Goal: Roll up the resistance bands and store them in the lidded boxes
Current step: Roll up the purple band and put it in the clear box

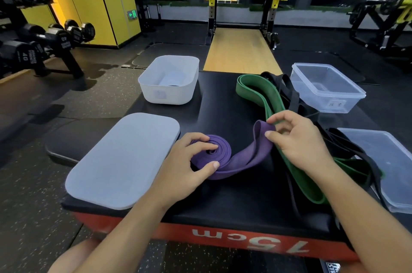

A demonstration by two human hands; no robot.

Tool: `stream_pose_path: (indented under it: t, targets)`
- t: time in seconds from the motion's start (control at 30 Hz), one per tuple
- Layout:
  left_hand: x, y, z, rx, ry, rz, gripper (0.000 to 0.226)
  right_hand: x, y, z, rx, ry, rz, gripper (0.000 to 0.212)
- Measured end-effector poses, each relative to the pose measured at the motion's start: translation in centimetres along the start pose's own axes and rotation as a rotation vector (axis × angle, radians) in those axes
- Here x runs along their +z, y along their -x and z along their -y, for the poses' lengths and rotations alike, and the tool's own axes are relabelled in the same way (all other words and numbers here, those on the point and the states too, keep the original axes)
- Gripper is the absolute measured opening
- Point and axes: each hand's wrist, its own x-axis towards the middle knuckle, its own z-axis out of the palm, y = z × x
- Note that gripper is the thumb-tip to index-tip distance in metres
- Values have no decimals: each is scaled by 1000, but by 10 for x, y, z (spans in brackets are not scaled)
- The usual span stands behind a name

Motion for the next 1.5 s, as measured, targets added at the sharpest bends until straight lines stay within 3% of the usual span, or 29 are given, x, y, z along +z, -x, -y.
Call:
stream_pose_path:
  t: [0.23, 0.43, 0.6, 0.7, 0.97, 1.2, 1.3, 1.5]
  targets:
    - [0, 0, 1, -1, 3, 1, 39, 3, 4, 0, -49, 216, 16, 26]
    - [0, 0, 1, -7, 5, -1, 38, 5, 3, 1, -55, 398, -79, 10]
    - [0, 0, 0, -12, 0, 4, 37, -1, 2, 4, -27, 556, -75, 20]
    - [-1, 0, 0, -17, 4, 5, 37, 6, 8, 7, -116, 606, -109, 21]
    - [-1, -1, 1, -14, 11, 11, 36, 32, -3, 8, 12, 514, 103, 40]
    - [-1, -2, 2, -24, 19, 11, 35, 56, -19, 9, 133, 175, 92, 40]
    - [-1, -2, 2, -20, 18, 16, 37, 68, -17, 8, 152, -17, 89, 55]
    - [-1, -3, 2, -17, 23, 14, 37, 78, -14, 7, 139, -4, 52, 70]
